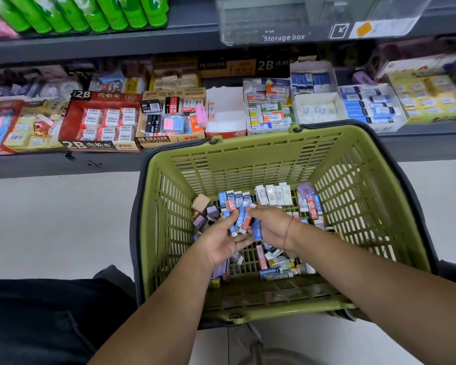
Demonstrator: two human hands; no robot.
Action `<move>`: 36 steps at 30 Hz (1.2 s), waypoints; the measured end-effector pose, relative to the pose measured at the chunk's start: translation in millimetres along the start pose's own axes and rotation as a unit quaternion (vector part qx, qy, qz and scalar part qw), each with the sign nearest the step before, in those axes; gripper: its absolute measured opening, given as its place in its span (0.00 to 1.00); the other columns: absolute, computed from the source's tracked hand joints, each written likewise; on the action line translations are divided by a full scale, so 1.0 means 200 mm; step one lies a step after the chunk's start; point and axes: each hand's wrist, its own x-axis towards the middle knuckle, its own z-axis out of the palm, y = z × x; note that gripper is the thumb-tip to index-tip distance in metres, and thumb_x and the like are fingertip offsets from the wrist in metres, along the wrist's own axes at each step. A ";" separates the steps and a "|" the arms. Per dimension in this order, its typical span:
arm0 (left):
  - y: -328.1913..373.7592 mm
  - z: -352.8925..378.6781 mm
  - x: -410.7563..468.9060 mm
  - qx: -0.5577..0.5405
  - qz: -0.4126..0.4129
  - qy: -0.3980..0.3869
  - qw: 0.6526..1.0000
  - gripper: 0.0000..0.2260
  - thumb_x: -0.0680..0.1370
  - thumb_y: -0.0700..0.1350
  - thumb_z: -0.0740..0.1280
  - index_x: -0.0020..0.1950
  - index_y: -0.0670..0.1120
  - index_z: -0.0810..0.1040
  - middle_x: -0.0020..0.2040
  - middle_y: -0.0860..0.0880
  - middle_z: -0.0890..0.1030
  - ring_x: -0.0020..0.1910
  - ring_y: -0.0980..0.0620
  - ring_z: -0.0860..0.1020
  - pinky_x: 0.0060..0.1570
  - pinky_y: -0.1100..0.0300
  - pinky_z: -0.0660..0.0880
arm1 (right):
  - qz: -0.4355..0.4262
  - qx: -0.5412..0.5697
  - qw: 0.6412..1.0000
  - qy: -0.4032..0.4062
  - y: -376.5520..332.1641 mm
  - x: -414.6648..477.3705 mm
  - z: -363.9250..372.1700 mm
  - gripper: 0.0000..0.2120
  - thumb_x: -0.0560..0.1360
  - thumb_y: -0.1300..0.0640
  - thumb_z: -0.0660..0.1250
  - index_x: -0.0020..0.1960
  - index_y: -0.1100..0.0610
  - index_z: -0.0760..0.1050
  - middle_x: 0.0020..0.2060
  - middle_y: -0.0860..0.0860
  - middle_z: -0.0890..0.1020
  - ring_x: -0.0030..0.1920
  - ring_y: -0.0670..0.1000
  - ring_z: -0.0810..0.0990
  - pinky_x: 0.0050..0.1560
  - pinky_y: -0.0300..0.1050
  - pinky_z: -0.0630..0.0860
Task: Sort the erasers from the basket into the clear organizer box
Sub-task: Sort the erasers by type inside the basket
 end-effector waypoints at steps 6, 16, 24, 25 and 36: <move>0.00 -0.02 0.02 -0.023 0.014 -0.011 1.000 0.10 0.76 0.43 0.68 0.55 0.39 0.79 0.49 0.38 0.83 0.52 0.42 0.80 0.49 0.52 0.81 | -0.056 -0.203 0.977 0.041 0.01 0.00 -0.02 0.12 0.80 0.55 0.60 0.54 0.63 0.76 0.42 0.55 0.78 0.39 0.47 0.75 0.44 0.37 0.71; -0.03 -0.01 0.08 0.181 0.086 0.113 0.973 0.23 0.70 0.48 0.76 0.61 0.43 0.74 0.66 0.46 0.75 0.47 0.54 0.82 0.57 0.52 0.78 | -0.044 -0.266 0.959 0.080 -0.03 -0.03 -0.13 0.13 0.74 0.56 0.71 0.32 0.57 0.74 0.25 0.48 0.75 0.26 0.45 0.67 0.26 0.34 0.65; -0.04 -0.04 0.09 0.120 0.061 0.126 0.983 0.32 0.72 0.44 0.75 0.71 0.42 0.64 0.69 0.41 0.72 0.51 0.45 0.83 0.57 0.51 0.78 | 0.012 -0.372 0.909 0.187 -0.22 -0.01 -0.45 0.15 0.77 0.54 0.66 0.57 0.65 0.76 0.41 0.57 0.78 0.34 0.51 0.71 0.35 0.41 0.70; -0.04 -0.05 0.09 0.112 0.059 0.135 0.983 0.34 0.72 0.43 0.74 0.73 0.43 0.61 0.70 0.41 0.71 0.51 0.45 0.83 0.56 0.52 0.79 | 0.015 -0.404 0.896 0.184 -0.21 0.00 -0.47 0.17 0.78 0.55 0.64 0.59 0.68 0.75 0.40 0.58 0.77 0.36 0.52 0.71 0.38 0.41 0.70; -0.07 -0.04 0.11 0.160 0.027 0.154 0.975 0.28 0.74 0.42 0.73 0.70 0.43 0.67 0.72 0.42 0.68 0.49 0.43 0.83 0.37 0.60 0.80 | 0.049 -0.534 0.838 0.104 -0.09 0.14 -0.48 0.17 0.80 0.55 0.61 0.50 0.69 0.80 0.47 0.62 0.83 0.34 0.52 0.74 0.42 0.41 0.71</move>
